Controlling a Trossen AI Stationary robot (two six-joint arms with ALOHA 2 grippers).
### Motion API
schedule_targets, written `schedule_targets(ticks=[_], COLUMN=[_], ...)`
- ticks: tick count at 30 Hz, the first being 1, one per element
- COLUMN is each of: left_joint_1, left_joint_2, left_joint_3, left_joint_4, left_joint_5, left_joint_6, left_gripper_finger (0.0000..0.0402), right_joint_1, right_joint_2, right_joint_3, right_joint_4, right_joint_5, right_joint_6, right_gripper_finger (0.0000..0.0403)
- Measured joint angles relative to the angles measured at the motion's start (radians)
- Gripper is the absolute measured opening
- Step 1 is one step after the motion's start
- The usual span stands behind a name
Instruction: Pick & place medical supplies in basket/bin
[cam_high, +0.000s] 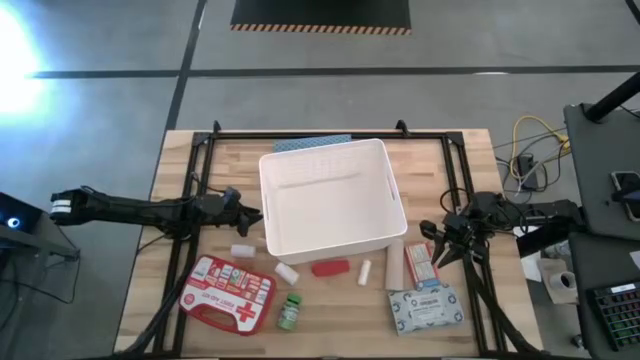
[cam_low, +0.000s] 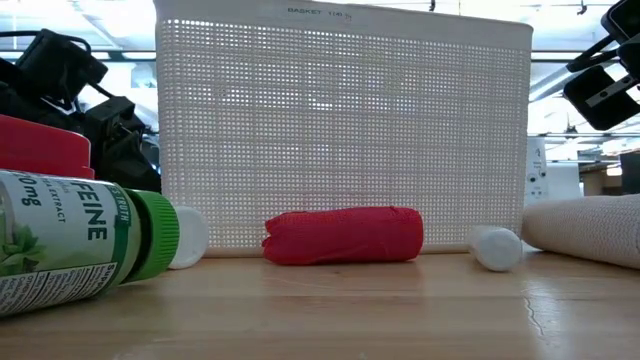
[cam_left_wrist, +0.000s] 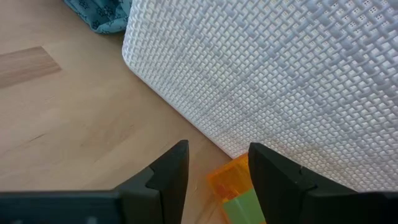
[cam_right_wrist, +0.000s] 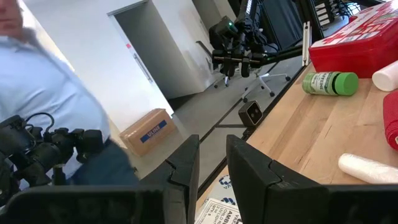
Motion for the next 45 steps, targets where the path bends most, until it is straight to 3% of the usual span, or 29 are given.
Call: schedule_targets(ticks=[40,45], left_joint_1=[0.0,0.0], left_joint_2=[0.0,0.0], left_joint_3=[0.0,0.0], left_joint_4=[0.0,0.0], left_joint_5=[0.0,0.0], left_joint_6=[0.0,0.0], left_gripper_finger=[0.0148,0.0148], right_joint_1=[0.0,0.0], right_joint_2=[0.0,0.0], right_joint_3=[0.0,0.0], right_joint_4=[0.0,0.007], right_joint_5=[0.0,0.019], right_joint_6=[-0.001,-0.1], right_gripper_finger=[0.0073,0.0073])
